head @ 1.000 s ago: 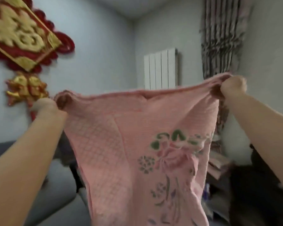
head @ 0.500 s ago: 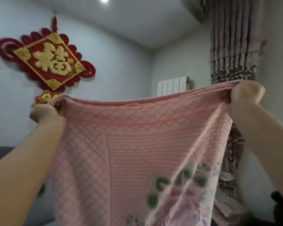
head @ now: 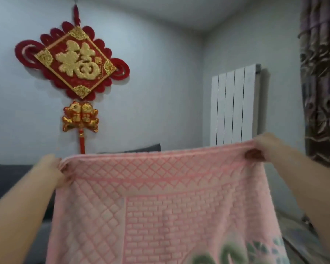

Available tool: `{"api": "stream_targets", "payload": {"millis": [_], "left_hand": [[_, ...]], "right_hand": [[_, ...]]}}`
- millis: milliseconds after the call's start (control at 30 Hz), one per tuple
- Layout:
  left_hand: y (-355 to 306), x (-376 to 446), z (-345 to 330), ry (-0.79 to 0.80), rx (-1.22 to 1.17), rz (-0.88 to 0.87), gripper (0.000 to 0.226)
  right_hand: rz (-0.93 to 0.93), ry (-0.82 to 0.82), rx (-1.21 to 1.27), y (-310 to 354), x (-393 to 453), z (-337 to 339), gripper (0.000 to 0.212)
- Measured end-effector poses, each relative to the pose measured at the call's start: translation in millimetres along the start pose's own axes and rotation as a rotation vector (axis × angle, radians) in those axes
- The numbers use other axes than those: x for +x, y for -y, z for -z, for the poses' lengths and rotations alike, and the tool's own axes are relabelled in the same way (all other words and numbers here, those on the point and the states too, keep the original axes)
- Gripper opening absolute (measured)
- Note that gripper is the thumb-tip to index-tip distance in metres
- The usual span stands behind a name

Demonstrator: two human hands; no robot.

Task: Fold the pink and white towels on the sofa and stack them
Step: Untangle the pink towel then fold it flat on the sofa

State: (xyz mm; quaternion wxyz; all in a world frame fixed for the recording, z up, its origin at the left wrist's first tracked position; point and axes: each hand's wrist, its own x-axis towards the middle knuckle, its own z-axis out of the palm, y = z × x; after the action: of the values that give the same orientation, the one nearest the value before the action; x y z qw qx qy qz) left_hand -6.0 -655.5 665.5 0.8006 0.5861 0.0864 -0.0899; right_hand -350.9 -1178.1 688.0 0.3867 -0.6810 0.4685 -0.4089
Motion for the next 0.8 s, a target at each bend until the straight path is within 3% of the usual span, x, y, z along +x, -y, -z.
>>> {"api": "stream_targets", "payload": {"millis": [100,133,200,267,333,433,533,667,800], "left_hand": [[7,18,-21,0.125,-0.222,0.003,0.032],[1,16,-25,0.12,-0.223,-0.039,0.028],[-22,26,-25,0.104,-0.323,-0.121,0.031],[-43,43,-17,0.091,-0.385,-0.185,0.038],[-53,13,-7,0.125,-0.438,-0.238,0.04],[-35,-49,13,0.127,-0.475,-0.324,0.034],[45,-90,63,0.031,-0.409,-0.32,0.035],[213,-150,148,-0.063,-0.214,-0.119,0.025],[372,-217,212,-0.121,0.052,0.132,0.027]], "right_hand": [[-0.055,0.071,0.062,-5,29,-34,0.04],[-0.018,0.066,0.092,-16,81,-48,0.046],[-0.014,0.019,0.178,2,88,-48,0.047],[-0.008,-0.025,0.322,40,43,-25,0.045],[-0.012,0.012,0.416,68,-4,-1,0.04],[0.006,0.041,0.365,56,-54,37,0.038],[-0.019,0.158,0.291,-10,-112,61,0.041],[-0.202,0.366,0.229,-178,-172,74,0.037],[-0.415,0.328,0.155,-339,-222,93,0.037]]}}
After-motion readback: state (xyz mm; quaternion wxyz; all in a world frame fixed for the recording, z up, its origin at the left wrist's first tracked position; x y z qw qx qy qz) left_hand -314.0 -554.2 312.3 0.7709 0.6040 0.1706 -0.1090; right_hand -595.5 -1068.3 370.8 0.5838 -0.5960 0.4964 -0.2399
